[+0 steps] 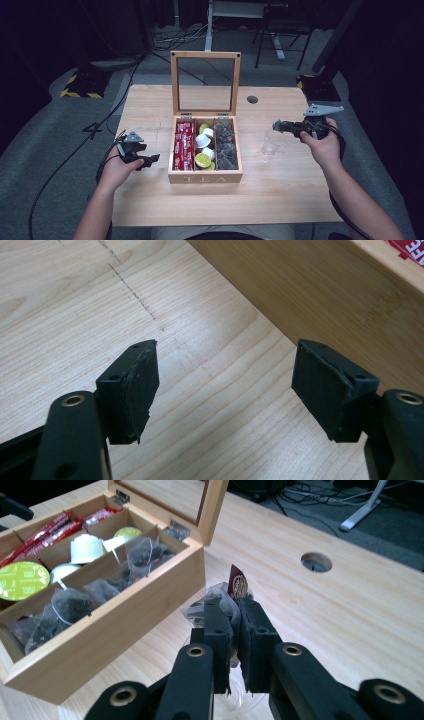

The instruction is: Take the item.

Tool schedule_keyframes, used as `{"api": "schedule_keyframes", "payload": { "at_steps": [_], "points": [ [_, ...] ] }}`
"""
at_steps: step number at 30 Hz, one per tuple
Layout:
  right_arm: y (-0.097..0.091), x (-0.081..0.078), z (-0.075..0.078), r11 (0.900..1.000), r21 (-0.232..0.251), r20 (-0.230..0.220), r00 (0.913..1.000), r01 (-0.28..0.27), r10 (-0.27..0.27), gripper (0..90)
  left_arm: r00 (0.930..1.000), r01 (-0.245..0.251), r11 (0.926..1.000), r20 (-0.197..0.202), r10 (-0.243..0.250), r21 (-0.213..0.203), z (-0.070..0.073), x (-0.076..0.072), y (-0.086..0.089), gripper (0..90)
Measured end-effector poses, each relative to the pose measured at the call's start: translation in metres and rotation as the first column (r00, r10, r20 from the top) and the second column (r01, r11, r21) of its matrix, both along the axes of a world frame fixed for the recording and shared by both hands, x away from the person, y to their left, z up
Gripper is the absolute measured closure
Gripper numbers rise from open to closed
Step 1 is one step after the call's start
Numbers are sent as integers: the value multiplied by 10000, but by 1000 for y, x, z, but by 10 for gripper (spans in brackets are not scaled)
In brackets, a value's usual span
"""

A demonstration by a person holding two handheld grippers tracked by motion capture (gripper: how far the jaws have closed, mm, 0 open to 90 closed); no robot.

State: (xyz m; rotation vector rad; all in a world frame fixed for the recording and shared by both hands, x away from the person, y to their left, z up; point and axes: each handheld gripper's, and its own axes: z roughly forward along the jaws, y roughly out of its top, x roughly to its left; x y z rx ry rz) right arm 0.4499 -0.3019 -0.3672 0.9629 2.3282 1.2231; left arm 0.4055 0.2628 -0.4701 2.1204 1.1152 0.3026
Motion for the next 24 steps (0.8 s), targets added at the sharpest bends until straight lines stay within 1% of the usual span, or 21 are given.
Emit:
{"api": "schedule_keyframes", "payload": {
  "at_steps": [3,9,13,18,21,22,23,24],
  "points": [
    [-1,-1,-7,10000,51,-175,9998,-46,47,839,10000,11,10000,-35,-11,-2,0,0,0,276],
    [0,-4,-19,9998,-143,-484,9987,-133,126,838,10000,25,10000,-44,-25,1,-2,1,-1,277],
    [1,-3,-25,9994,-332,-562,9984,-129,110,838,10000,-5,10000,-63,5,-41,-2,0,-1,277],
    [4,0,-32,9976,-683,-722,9974,-53,4,838,10000,31,10000,-34,-31,-19,-1,0,-1,277],
    [6,2,-35,9968,-798,-797,9968,-53,-11,835,10000,-23,10000,-42,23,-48,-1,0,-1,277],
    [6,2,-36,9962,-865,-829,9966,-87,15,824,10000,-10,10000,-61,10,-56,-1,0,-1,277],
    [7,3,-37,9959,-895,-869,9962,-113,35,788,10000,9,10000,-70,-10,-40,-2,0,-1,277],
    [7,3,-38,9961,-874,-799,9968,-81,11,698,10000,8,10000,-75,-8,-40,-2,0,-1,277]
  ]
}}
